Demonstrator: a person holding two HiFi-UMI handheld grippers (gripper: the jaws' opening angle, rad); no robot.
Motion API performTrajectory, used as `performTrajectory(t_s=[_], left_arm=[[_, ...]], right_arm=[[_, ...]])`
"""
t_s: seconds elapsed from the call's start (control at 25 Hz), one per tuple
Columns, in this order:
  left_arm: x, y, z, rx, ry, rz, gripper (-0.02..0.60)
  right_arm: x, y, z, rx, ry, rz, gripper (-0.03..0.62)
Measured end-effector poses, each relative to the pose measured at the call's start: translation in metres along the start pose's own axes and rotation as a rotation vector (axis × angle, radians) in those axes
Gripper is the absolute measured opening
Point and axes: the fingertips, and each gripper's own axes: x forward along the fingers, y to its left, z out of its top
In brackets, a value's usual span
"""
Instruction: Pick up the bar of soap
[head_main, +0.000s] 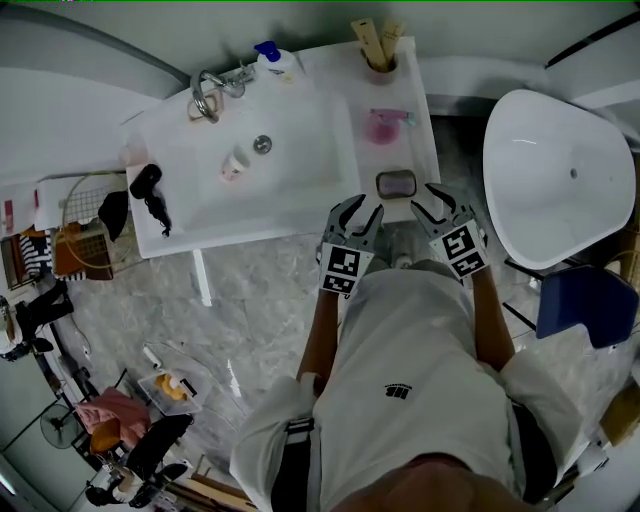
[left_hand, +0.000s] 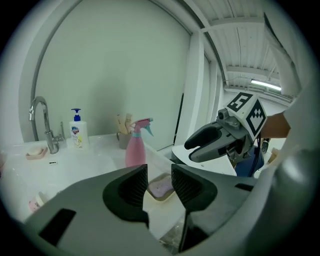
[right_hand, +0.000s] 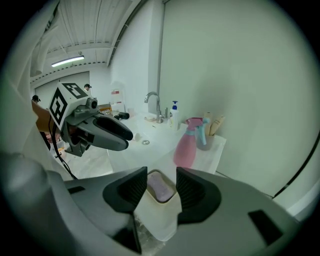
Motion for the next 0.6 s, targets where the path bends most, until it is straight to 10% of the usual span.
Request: performTrajectory(t_s=[0.6], left_arm=[[0.032,0.005,-0.025,-0.013,0.078,-0.070,0.163]], right_arm=[[0.034,-0.003,-0.011,-0.024,0.102,0.057,0.196]])
